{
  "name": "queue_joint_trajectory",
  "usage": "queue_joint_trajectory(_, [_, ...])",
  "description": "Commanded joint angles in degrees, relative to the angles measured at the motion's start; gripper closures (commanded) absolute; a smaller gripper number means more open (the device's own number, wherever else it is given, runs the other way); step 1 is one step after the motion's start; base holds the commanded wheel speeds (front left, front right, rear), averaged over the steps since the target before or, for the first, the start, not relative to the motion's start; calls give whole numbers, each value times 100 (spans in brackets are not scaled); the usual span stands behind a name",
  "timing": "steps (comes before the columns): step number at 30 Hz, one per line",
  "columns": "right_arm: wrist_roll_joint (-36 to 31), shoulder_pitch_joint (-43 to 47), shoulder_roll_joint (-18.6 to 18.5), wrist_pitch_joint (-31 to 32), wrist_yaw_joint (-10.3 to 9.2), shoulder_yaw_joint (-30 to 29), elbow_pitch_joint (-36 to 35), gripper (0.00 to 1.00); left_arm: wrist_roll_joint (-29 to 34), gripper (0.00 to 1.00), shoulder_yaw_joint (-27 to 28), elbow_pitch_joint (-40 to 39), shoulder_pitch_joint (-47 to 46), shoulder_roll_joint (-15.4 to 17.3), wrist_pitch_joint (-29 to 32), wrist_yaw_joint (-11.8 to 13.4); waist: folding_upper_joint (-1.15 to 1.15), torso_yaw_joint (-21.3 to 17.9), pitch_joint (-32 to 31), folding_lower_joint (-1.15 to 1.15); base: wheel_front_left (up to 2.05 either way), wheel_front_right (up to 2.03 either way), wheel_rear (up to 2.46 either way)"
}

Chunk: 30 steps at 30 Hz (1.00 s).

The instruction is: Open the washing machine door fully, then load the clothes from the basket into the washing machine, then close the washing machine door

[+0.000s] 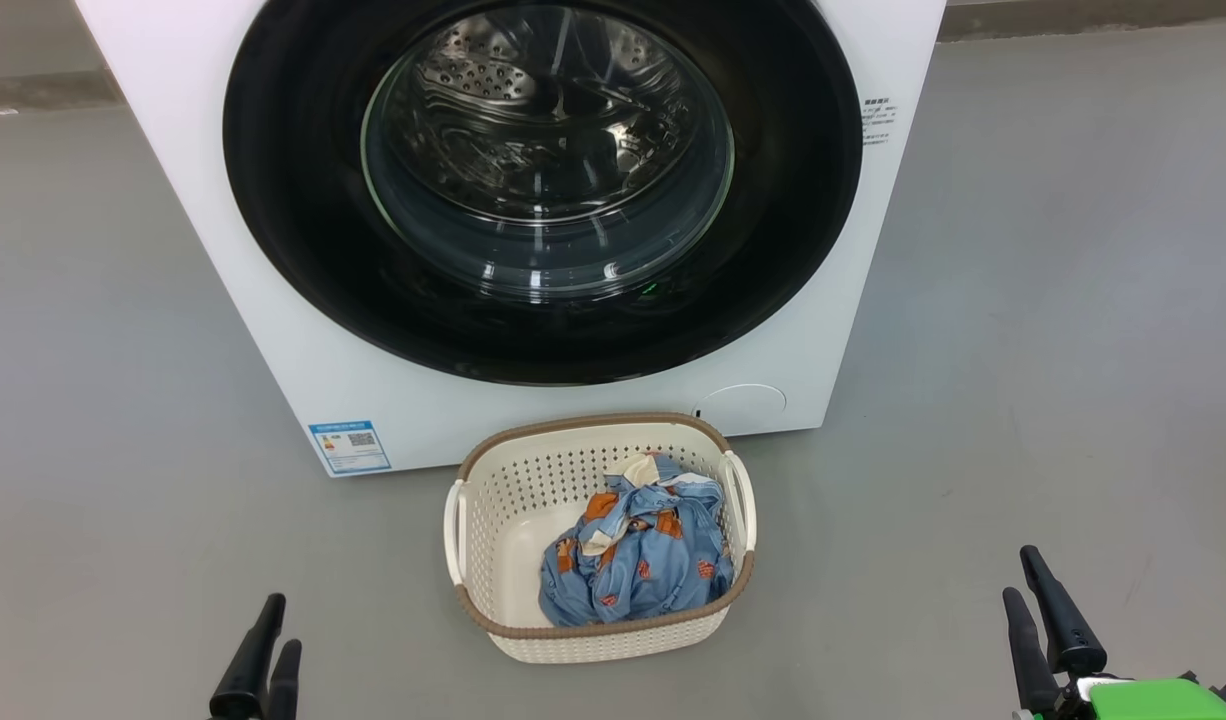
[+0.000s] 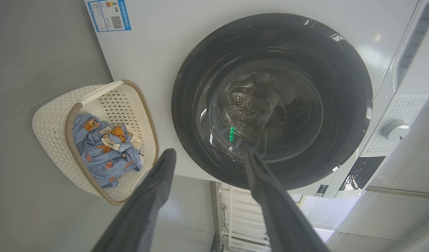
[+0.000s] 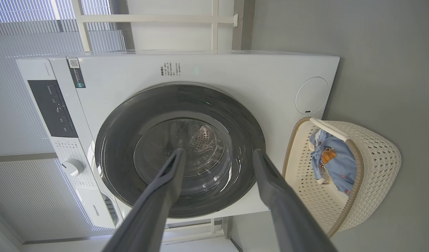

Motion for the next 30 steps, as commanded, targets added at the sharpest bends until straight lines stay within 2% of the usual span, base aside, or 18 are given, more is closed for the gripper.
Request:
queue_joint_trajectory(1, [-94, -193, -45, -54, 0, 46, -158, 0, 43, 0, 26, -169, -192, 95, -32, -6, 0, -1, -6, 10, 0, 0, 0])
queue_joint_trajectory(7, [-331, -265, -81, -158, -1, 114, -188, 0, 195, 0, -49, -251, -224, 182, -165, -7, 0, -8, 3, 0, 0, 0, 0])
queue_joint_trajectory(17, [-988, -366, -84, -326, -1, 130, -280, 0, 593, 0, -165, -346, -306, 336, -358, -9, 0, -16, 17, -1, 0, 0, 0])
queue_joint_trajectory(30, [-1989, -474, -98, -528, -2, 203, -399, 0, 1422, 0, -334, -490, -388, 530, -562, -11, 0, -21, 35, -1, 0, 0, 0])
